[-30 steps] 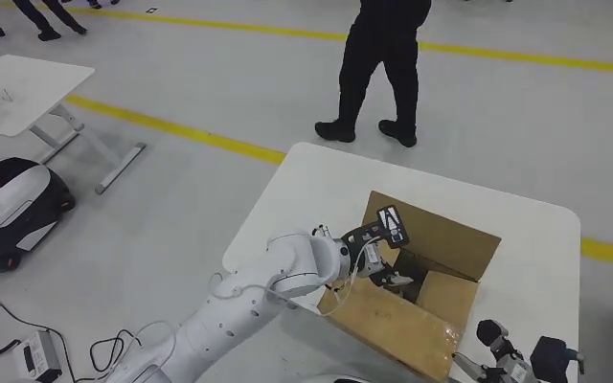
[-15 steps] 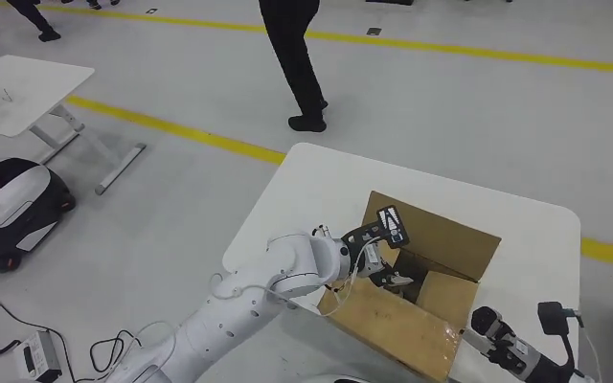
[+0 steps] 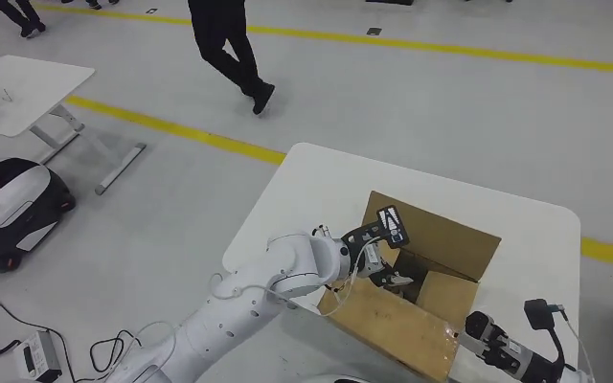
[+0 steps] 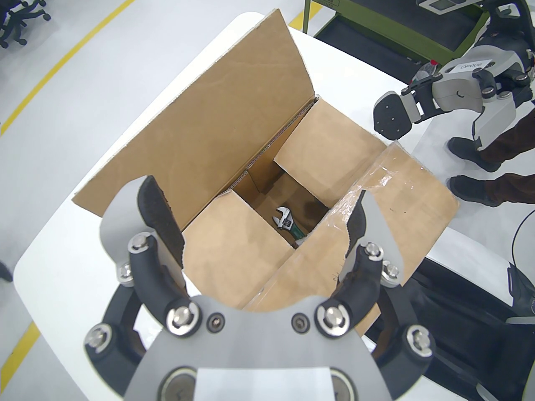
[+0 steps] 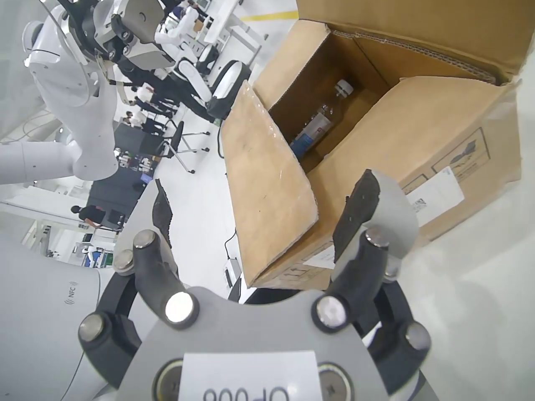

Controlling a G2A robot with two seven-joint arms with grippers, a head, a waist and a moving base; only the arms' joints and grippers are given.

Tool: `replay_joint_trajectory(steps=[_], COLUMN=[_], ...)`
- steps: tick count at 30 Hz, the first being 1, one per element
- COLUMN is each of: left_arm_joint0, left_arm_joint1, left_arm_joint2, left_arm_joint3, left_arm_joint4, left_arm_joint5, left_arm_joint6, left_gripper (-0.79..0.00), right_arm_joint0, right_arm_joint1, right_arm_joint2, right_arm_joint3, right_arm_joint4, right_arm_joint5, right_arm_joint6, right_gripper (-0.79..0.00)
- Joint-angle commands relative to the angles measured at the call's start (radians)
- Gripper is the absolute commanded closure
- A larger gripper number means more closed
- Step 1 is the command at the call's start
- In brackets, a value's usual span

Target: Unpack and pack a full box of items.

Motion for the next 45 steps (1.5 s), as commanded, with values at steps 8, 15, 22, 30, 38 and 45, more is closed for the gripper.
replay_joint_trajectory(steps=[8,15,22,30,38,45], left_arm_joint0=[0.0,0.0,0.0,0.0,0.0,0.0], left_arm_joint1=[0.0,0.0,0.0,0.0,0.0,0.0], left_arm_joint2=[0.0,0.0,0.0,0.0,0.0,0.0], left_arm_joint3=[0.0,0.0,0.0,0.0,0.0,0.0], left_arm_joint4=[0.0,0.0,0.0,0.0,0.0,0.0], left_arm_joint5=[0.0,0.0,0.0,0.0,0.0,0.0], left_arm_joint6=[0.0,0.0,0.0,0.0,0.0,0.0], left_gripper=[-0.785,-0.785,-0.785,-0.785,-0.785,-0.785], right_arm_joint0=[0.013,0.019,0.02,0.024,0.024,0.028], right_arm_joint1=[0.009,0.016,0.026,0.035,0.042,0.047], right_arm_joint2=[-0.034,-0.056,-0.064,-0.081,-0.091,-0.111], right_arm_joint3=[0.02,0.028,0.024,0.023,0.018,0.001], right_arm_joint4=[-0.011,-0.009,0.018,0.001,-0.011,-0.048], right_arm_joint5=[0.005,0.008,0.007,0.014,0.026,0.047], right_arm_joint6=[-0.017,-0.021,-0.009,-0.01,-0.034,-0.065], right_gripper=[-0.785,-0.785,-0.782,-0.748,-0.397,-0.135])
